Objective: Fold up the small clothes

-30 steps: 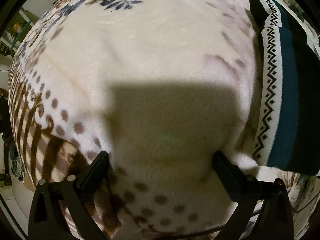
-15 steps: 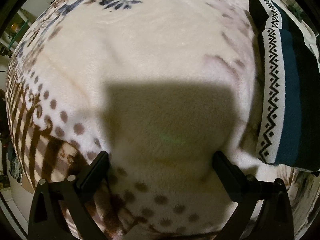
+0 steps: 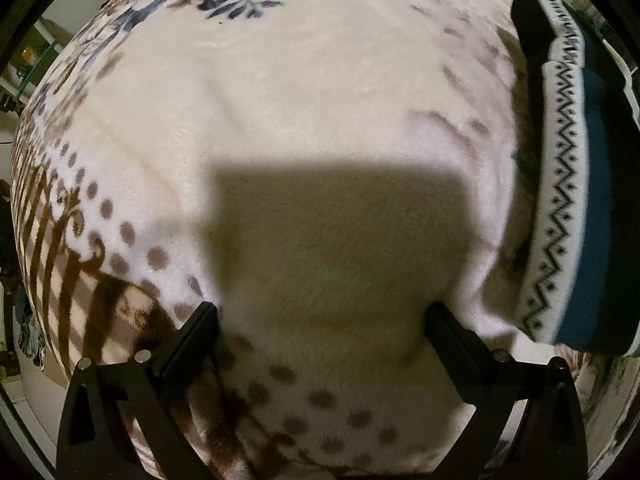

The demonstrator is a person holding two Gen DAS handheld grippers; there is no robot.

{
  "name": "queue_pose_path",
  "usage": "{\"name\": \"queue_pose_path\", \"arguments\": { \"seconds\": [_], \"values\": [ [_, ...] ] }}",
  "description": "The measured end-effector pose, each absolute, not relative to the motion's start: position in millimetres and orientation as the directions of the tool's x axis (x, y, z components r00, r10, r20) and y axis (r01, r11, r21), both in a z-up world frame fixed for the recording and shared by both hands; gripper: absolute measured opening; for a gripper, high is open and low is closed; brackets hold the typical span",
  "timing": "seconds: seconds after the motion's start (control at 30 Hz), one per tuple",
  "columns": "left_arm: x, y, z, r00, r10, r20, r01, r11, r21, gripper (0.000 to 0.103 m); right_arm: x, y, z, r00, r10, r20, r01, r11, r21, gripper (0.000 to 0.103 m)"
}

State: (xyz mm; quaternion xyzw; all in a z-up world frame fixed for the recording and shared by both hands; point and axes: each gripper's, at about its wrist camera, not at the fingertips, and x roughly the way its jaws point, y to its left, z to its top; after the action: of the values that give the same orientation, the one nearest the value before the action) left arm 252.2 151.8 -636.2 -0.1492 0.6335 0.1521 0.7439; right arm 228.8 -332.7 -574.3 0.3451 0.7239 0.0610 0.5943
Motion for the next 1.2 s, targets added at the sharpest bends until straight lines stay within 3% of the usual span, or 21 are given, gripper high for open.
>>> {"name": "queue_pose_path", "arguments": {
  "seconds": [0.13,0.2,0.27,0.47,0.53,0.57,0.6,0.63,0.67,0.73,0.77,0.8,1.0,1.2],
  "values": [
    [242,157,-614,0.188,-0.020,-0.982,-0.411,0.907,-0.097,0.103,261,-319,-539,-0.050,0.456,-0.889,0.290,0.858,0.424,0.022],
    [229,159,-594,0.250,-0.044,-0.967,-0.412,0.899,-0.147,0.103,281,-311,-512,0.000,0.415,-0.910,0.223,0.887,0.404,0.058],
    [217,160,-570,0.350,-0.076,-0.934,-0.400,0.889,-0.222,0.103,304,-297,-487,0.041,0.440,-0.897,0.140,0.886,0.442,0.063],
    [236,147,-551,0.506,-0.241,-0.828,-0.341,0.826,-0.448,0.103,392,-147,-474,-0.040,0.496,-0.867,-0.288,0.826,0.485,0.062],
    [250,136,-558,0.515,-0.278,-0.811,-0.310,0.822,-0.478,0.096,416,-80,-487,-0.105,0.475,-0.874,-0.410,0.779,0.474,0.062],
    [259,132,-561,0.505,-0.292,-0.812,-0.298,0.824,-0.482,0.087,424,-56,-494,-0.134,0.467,-0.874,-0.443,0.761,0.474,0.062],
    [264,127,-568,0.495,-0.321,-0.808,-0.275,0.824,-0.496,0.060,432,-27,-501,-0.162,0.448,-0.879,-0.479,0.743,0.467,0.062],
    [265,122,-576,0.477,-0.347,-0.808,-0.256,0.824,-0.505,0.044,439,0,-509,-0.185,0.417,-0.890,-0.514,0.731,0.450,0.062],
    [265,119,-582,0.464,-0.355,-0.811,-0.251,0.826,-0.505,0.037,437,12,-513,-0.207,0.391,-0.897,-0.542,0.717,0.438,0.062],
    [257,114,-584,0.492,-0.342,-0.801,-0.248,0.827,-0.505,0.034,435,43,-536,-0.294,0.300,-0.907,-0.589,0.691,0.419,0.061],
    [253,115,-584,0.497,-0.350,-0.794,-0.253,0.817,-0.518,0.029,432,47,-540,-0.309,0.275,-0.910,-0.598,0.688,0.411,0.039],
    [249,116,-584,0.503,-0.351,-0.790,-0.260,0.810,-0.525,0.027,432,51,-544,-0.299,0.264,-0.917,-0.608,0.689,0.396,0.009],
    [230,118,-584,0.529,-0.363,-0.767,-0.268,0.786,-0.557,0.024,463,37,-554,-0.211,0.303,-0.929,-0.485,0.793,0.368,0.003],
    [243,131,-579,0.485,-0.397,-0.779,-0.307,0.757,-0.577,0.026,469,40,-562,-0.275,0.344,-0.898,-0.438,0.787,0.435,0.008]
  ]
}}
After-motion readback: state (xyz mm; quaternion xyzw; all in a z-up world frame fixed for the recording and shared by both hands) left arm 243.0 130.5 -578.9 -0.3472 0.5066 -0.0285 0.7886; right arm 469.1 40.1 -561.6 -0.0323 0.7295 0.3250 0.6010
